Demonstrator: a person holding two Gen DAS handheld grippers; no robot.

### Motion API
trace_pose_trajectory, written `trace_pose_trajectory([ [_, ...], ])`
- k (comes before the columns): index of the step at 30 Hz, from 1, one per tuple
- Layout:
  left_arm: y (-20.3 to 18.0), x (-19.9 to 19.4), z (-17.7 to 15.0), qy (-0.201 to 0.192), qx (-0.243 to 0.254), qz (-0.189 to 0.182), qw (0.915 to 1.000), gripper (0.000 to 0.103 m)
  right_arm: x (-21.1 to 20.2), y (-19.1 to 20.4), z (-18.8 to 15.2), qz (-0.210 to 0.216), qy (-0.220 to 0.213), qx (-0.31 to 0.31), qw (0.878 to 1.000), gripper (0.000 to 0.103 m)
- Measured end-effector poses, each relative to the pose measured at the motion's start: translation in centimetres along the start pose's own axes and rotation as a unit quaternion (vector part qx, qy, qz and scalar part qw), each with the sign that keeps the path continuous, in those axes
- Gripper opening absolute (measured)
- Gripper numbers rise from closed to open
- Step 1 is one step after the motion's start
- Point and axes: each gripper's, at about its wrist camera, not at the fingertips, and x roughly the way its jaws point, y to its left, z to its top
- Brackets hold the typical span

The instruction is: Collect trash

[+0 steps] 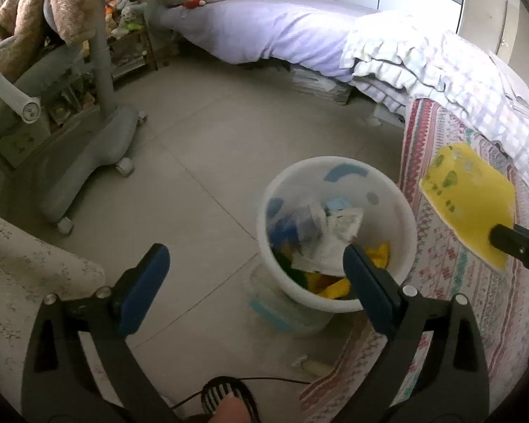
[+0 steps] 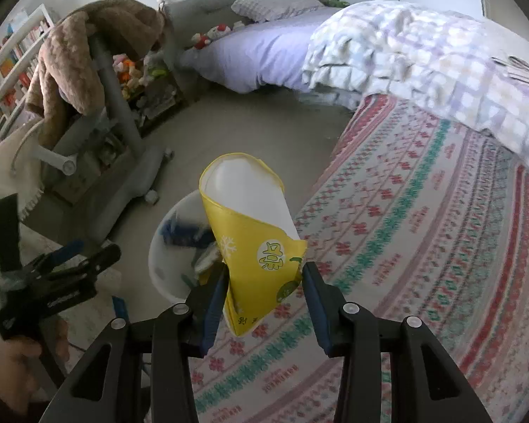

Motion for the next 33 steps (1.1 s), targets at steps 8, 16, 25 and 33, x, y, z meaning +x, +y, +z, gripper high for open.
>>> trace_pose_trajectory([
  [8, 0.4, -0.4, -0.3, 0.003, 0.001, -0.003, 1.0000, 0.100, 1.6, 1.2, 0.7, 0.044, -0.017, -0.003, 0.999, 0.067],
  [16, 0.0, -1.4, -0.9, 0.033, -0.033, -0.040, 0.9981, 0.102, -1.1, -0.8, 0.1, 0.030, -0.020, 0.049, 0.998, 0.071],
  [25, -2.7, -5.6, -3.1, 0.050, -0.040, -0.089, 0.9939, 0.102, -9.3, -2.8, -2.5, -0.050, -0.044, 0.061, 0.996, 0.076],
  [33, -6.1, -10.1, -6.9, 0.032, -0.017, -0.099, 0.9944, 0.102, -15.4, -2.6, -8.5, -0.145, -0.072, 0.041, 0.986, 0.084],
])
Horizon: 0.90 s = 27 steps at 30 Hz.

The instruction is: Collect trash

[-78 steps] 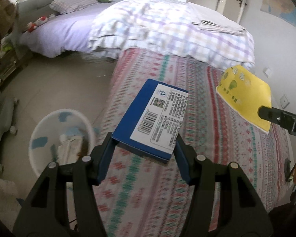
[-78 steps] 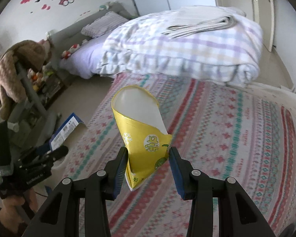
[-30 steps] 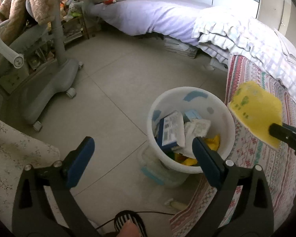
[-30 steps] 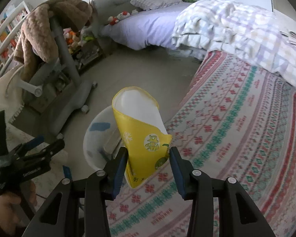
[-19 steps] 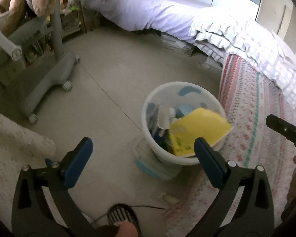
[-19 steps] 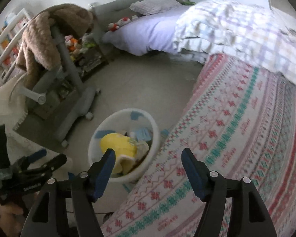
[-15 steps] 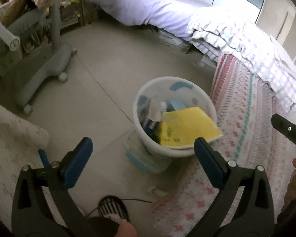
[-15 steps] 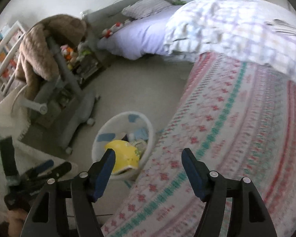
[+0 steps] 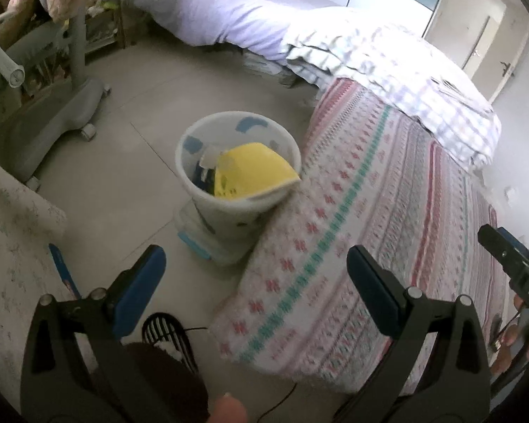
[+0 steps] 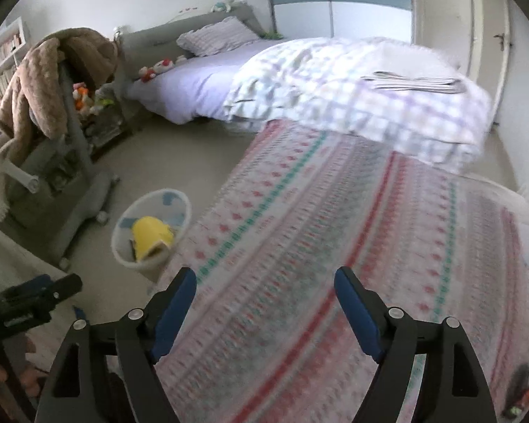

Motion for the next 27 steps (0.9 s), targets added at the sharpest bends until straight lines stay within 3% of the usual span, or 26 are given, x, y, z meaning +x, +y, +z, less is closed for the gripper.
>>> trace_pose_trajectory([
  [9, -2.5, -0.7, -3.6, 0.003, 0.033, 0.014, 0.9994, 0.102, -3.7, -3.3, -6.1, -0.057, -0.029, 0.057, 0.996, 0.086],
  [18, -4.5, -1.2, -4.3, -0.010, 0.065, 0.014, 0.9978, 0.102, -4.1, -4.1, -7.0, -0.076, -0.050, 0.055, 0.994, 0.086],
  [27, -5.3, -1.4, -4.5, -0.023, 0.071, 0.023, 0.9969, 0.102, -3.1, -3.4, -7.5, -0.066, -0.035, 0.046, 0.996, 0.086],
])
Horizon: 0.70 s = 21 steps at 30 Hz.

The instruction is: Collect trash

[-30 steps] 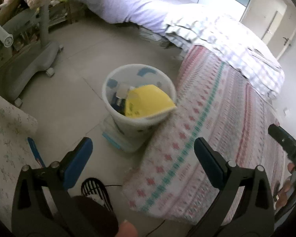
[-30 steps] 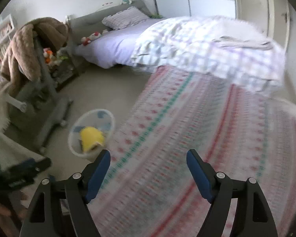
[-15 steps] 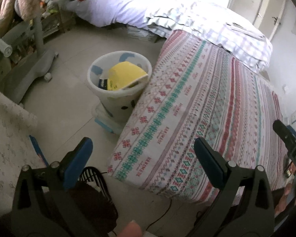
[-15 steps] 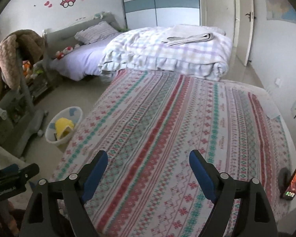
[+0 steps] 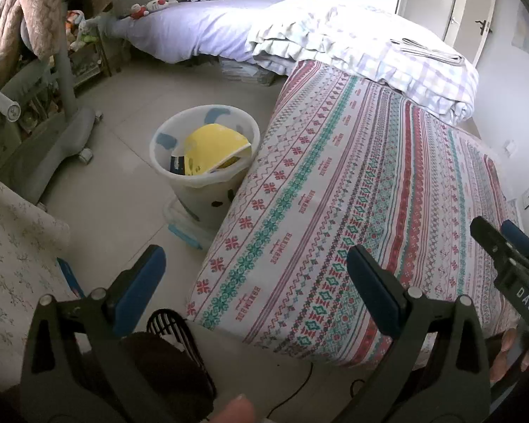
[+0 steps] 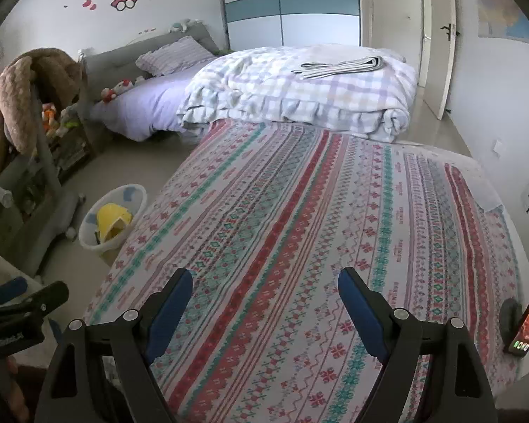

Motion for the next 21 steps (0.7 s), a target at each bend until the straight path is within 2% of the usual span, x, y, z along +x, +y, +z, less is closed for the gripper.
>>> trace_pose_trajectory([
  [21, -0.01, -0.40, 0.01, -0.005, 0.002, -0.002, 1.0000, 0.102, 0.37, 0.70, -0.34, 0.004, 0.005, -0.005, 1.000, 0.086],
])
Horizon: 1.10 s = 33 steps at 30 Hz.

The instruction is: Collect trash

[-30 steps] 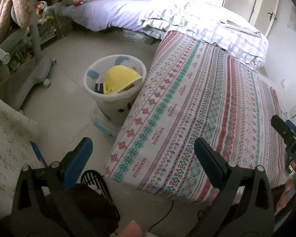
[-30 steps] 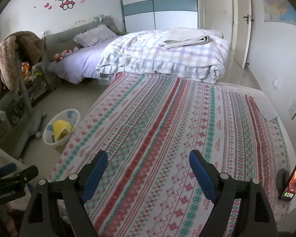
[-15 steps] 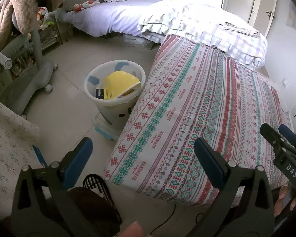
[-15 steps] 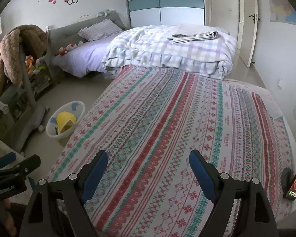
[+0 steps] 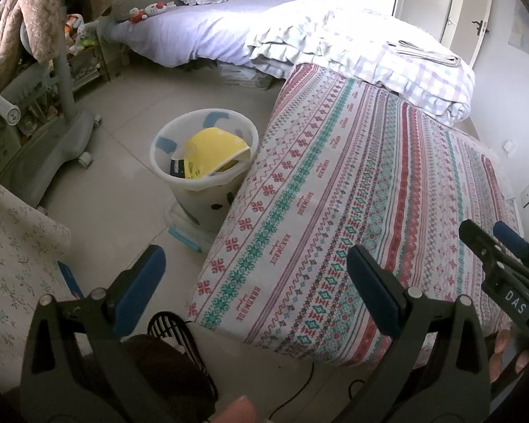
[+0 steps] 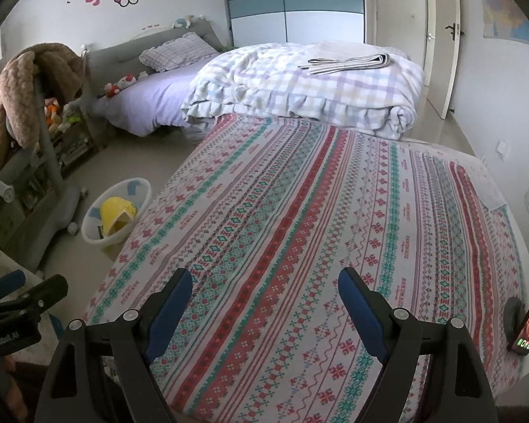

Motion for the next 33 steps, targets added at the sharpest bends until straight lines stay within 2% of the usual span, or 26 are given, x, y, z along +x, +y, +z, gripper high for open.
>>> trace_pose_trajectory([
  [33, 0.0, -0.2, 0.0, -0.007, 0.006, 0.004, 0.9999, 0.102, -0.9, 1.4, -0.4, 0.005, -0.007, -0.006, 1.000, 0.086],
])
